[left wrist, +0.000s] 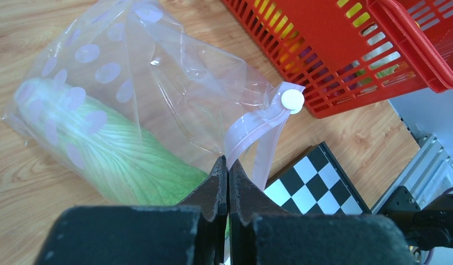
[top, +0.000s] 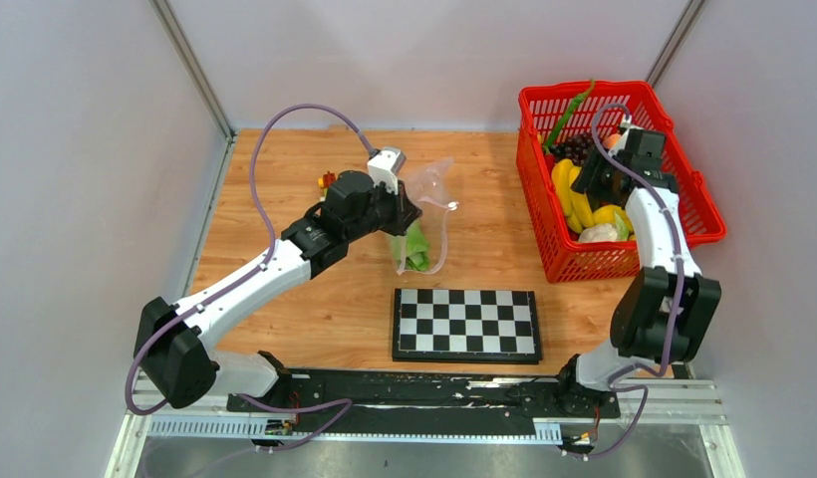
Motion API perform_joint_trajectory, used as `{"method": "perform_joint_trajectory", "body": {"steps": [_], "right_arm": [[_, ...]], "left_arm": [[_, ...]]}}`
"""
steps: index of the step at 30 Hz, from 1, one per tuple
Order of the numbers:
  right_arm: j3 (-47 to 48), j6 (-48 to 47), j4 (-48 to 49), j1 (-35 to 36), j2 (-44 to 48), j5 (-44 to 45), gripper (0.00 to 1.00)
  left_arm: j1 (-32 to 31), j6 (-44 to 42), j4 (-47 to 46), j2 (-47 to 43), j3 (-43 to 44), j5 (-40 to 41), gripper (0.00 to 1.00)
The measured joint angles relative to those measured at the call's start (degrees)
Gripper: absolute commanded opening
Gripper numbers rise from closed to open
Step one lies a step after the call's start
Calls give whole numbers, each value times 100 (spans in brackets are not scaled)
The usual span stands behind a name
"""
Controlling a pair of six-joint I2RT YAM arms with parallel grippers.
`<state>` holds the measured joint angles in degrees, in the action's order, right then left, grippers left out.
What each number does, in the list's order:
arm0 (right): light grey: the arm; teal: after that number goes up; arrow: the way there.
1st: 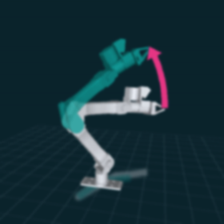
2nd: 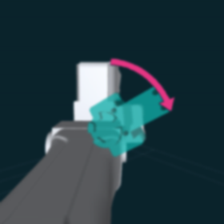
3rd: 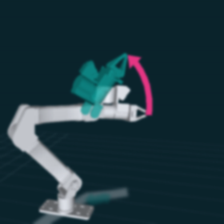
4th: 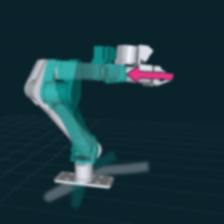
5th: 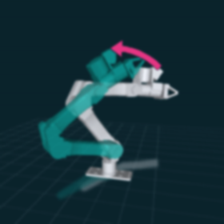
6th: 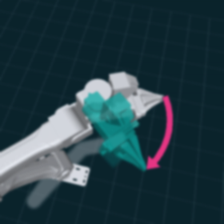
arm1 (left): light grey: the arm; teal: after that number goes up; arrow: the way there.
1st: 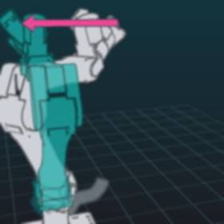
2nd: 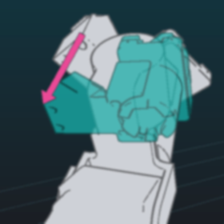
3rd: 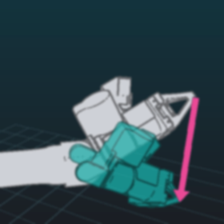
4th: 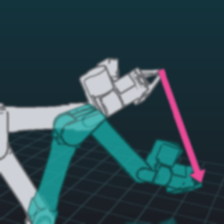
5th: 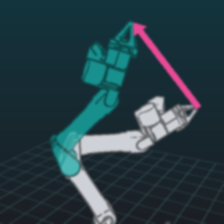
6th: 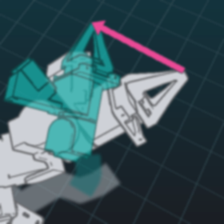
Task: Place the food in the zip-top bag and seal the zipper
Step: Pick up the fake vegetable from the bin.
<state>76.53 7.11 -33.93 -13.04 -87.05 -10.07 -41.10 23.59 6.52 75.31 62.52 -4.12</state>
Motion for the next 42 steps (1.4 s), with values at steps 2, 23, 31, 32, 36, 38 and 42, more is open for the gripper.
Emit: {"method": "perform_joint_trajectory", "body": {"steps": [2,23,31,32,36,38,42], "right_arm": [[164,-105,-35,-2,-358,2,55],[378,-251,-1644,-13,393,1364,84],[787,-114,-942,-531,387,2057,83],[802,-68,-662,-616,358,2055,83],[833,44,367,-780,48,1886,82],[1014,72,763,-772,-321,1615,80],[1705,177,1126,-734,-1231,787,76]], "left_arm": [[0,-13,2,0,0,-35,0],[0,-273,184,-9,0,-160,0],[0,-345,223,-7,4,-293,0],[0,-345,223,-7,4,-306,0],[0,-345,223,-7,4,-341,0],[0,-352,221,-7,4,-350,0],[0,-361,225,-7,4,-363,0]]}}
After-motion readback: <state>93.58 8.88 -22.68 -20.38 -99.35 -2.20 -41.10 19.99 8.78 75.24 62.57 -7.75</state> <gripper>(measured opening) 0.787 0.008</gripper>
